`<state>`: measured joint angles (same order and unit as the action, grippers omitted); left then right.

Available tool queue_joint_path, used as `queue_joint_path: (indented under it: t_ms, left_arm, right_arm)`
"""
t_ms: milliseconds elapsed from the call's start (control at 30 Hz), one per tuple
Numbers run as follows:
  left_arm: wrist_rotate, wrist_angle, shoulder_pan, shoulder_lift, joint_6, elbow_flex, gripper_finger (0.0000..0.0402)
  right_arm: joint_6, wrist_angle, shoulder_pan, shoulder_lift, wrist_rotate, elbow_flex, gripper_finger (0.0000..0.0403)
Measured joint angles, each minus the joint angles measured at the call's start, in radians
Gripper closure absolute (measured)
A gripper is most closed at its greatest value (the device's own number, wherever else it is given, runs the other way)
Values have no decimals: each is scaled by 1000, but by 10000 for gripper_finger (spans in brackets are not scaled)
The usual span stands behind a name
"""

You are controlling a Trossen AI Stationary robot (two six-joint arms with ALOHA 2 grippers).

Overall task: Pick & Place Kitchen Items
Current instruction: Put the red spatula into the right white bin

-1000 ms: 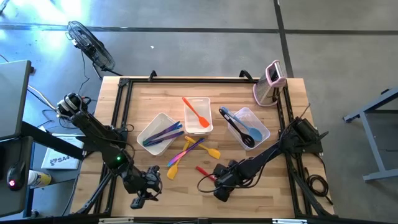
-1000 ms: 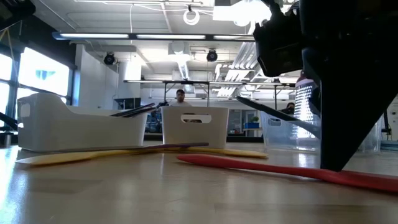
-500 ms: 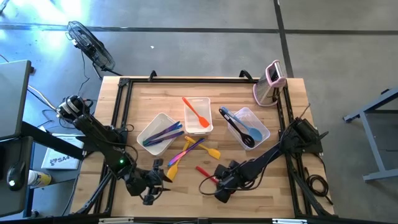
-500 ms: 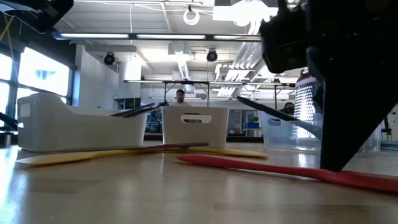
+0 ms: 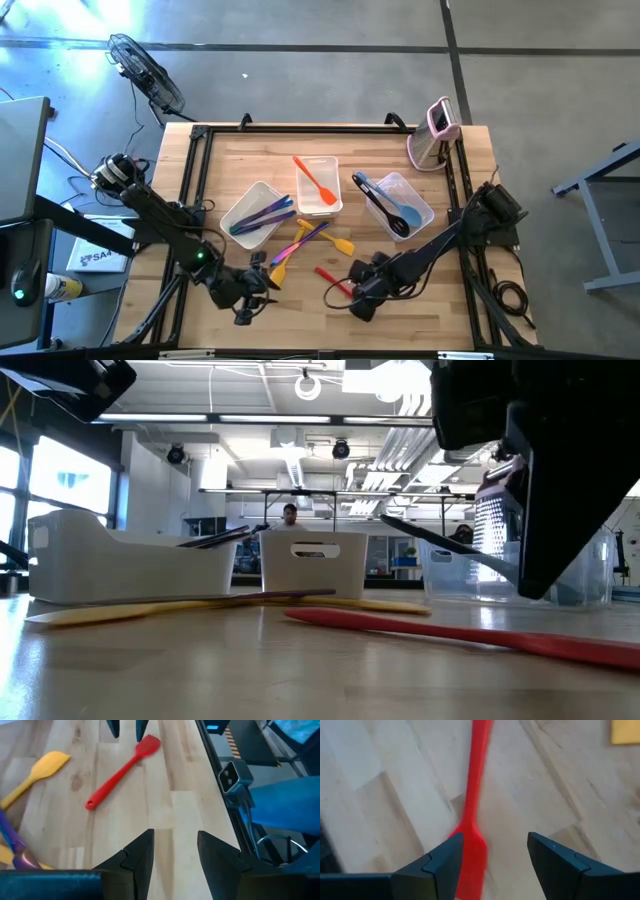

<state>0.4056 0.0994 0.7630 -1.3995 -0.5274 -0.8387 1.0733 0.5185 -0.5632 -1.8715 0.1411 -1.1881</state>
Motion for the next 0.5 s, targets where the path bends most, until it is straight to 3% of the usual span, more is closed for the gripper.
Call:
queue_joint_path:
  t_ms: [200, 500]
  left_arm:
    - [-7, 0, -6, 0, 0, 0, 254]
    - [-7, 12, -6, 0, 0, 0, 254]
  right_arm:
    - [-4, -129, -11, 1, -84, -1, 188]
    - [-180, 39, -21, 6, -75, -156, 188]
